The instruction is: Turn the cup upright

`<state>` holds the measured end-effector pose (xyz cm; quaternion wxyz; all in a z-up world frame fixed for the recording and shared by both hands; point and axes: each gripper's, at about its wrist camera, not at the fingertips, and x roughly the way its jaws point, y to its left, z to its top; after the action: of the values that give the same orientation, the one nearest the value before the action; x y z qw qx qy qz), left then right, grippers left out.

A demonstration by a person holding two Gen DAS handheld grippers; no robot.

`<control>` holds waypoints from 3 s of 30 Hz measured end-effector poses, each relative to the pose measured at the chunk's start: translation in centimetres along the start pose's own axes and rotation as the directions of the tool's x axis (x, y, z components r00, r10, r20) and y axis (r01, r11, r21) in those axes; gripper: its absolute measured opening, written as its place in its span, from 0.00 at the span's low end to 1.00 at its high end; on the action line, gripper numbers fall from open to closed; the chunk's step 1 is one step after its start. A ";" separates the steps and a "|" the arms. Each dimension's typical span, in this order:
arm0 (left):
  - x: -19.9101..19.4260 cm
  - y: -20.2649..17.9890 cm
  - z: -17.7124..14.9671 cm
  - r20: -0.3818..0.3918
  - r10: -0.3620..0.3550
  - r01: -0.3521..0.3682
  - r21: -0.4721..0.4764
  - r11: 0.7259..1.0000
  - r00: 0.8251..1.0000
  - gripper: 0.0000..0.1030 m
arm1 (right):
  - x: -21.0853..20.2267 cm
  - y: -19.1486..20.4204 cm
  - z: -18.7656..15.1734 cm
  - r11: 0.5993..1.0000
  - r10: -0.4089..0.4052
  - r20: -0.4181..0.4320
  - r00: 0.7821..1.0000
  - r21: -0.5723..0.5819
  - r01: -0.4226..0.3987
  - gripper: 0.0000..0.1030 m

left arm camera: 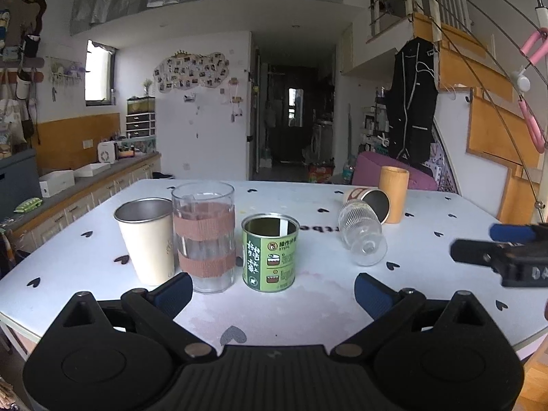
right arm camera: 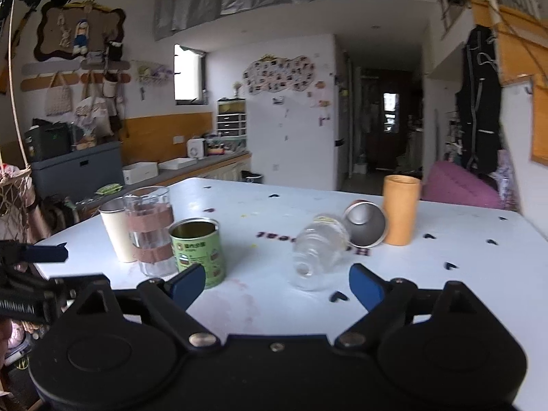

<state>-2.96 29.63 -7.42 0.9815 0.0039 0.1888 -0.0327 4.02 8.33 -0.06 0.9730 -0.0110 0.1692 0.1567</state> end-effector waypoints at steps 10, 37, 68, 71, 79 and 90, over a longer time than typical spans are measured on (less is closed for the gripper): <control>-0.4 -0.6 -0.3 -0.022 -0.018 0.018 -0.006 1.000 1.000 0.97 | -1.8 -0.3 -1.2 0.999 -0.043 -0.016 0.999 0.014 0.043 0.96; -0.4 -1.1 -0.4 -0.030 -0.009 0.010 0.007 1.000 1.000 0.97 | -2.5 -0.5 -1.5 0.998 -0.059 -0.016 0.998 0.029 0.059 0.96; -0.4 -1.0 -0.5 -0.029 -0.007 0.007 0.002 1.000 1.000 0.97 | -2.4 -0.5 -1.5 0.998 -0.057 -0.018 0.998 0.026 0.057 0.96; -0.4 -0.9 -0.5 -0.029 -0.004 0.004 0.000 1.000 1.000 0.97 | -2.4 -0.5 -1.5 0.998 -0.058 -0.017 0.998 0.026 0.058 0.96; -0.4 -0.8 -0.4 -0.032 -0.001 0.001 -0.002 1.000 0.999 0.97 | -2.4 -0.4 -1.4 0.998 -0.058 -0.017 0.998 0.027 0.058 0.96; -0.4 -0.8 -0.4 -0.033 0.008 -0.008 -0.001 1.000 0.999 0.97 | -2.4 -0.2 -1.5 0.998 -0.054 -0.017 0.998 0.027 0.054 0.96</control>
<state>-3.56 28.82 -7.64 0.9783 0.0045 0.2051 -0.0284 1.48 7.33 -0.69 0.9755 -0.0034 0.1791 0.1278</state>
